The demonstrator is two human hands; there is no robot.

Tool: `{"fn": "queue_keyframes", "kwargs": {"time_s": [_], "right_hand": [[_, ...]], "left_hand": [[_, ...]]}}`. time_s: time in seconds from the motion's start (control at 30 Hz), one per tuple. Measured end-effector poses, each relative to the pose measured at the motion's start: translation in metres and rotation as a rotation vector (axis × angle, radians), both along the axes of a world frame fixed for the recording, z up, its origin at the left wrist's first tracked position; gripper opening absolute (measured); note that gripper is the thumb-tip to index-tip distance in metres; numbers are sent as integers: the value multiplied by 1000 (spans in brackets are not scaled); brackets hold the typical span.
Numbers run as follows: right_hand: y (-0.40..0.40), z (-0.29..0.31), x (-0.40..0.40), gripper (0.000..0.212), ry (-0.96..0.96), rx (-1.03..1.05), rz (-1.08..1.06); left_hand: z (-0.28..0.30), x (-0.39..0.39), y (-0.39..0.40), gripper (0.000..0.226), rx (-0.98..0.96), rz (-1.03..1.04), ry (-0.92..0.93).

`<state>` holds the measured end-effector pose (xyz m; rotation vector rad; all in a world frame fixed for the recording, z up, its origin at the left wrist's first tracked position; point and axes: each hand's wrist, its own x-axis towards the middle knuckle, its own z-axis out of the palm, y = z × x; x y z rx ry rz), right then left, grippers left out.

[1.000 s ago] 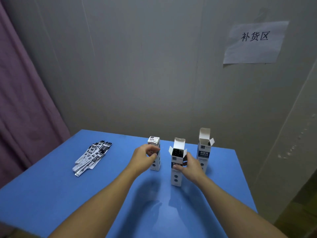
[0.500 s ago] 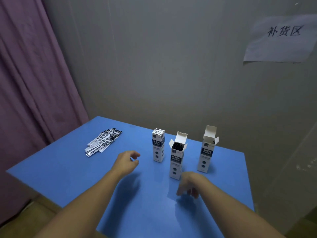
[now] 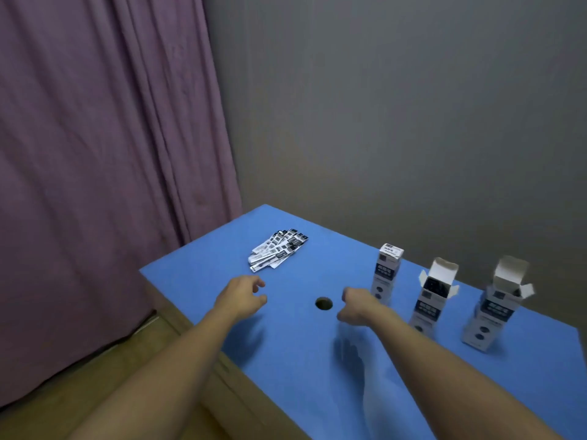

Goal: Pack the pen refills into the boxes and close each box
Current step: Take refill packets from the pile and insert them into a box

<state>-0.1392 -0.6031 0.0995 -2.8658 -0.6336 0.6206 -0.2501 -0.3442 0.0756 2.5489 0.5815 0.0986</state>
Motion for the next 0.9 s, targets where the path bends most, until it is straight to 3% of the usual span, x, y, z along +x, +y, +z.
{"fn": "queue_keyframes", "kwargs": {"time_s": [0.47, 0.67, 0.83, 0.9], "right_hand": [[190, -29, -29, 41, -58, 17, 81], [235, -35, -10, 41, -77, -8, 122], [255, -39, 36, 24, -82, -12, 89], [260, -41, 55, 31, -73, -11, 59]], "left_hand": [[-15, -63, 162, 44, 215, 13, 210], [-24, -33, 196, 46, 225, 19, 222], [-28, 19, 219, 44, 230, -22, 247], [-30, 43, 227, 43, 241, -45, 269]]}}
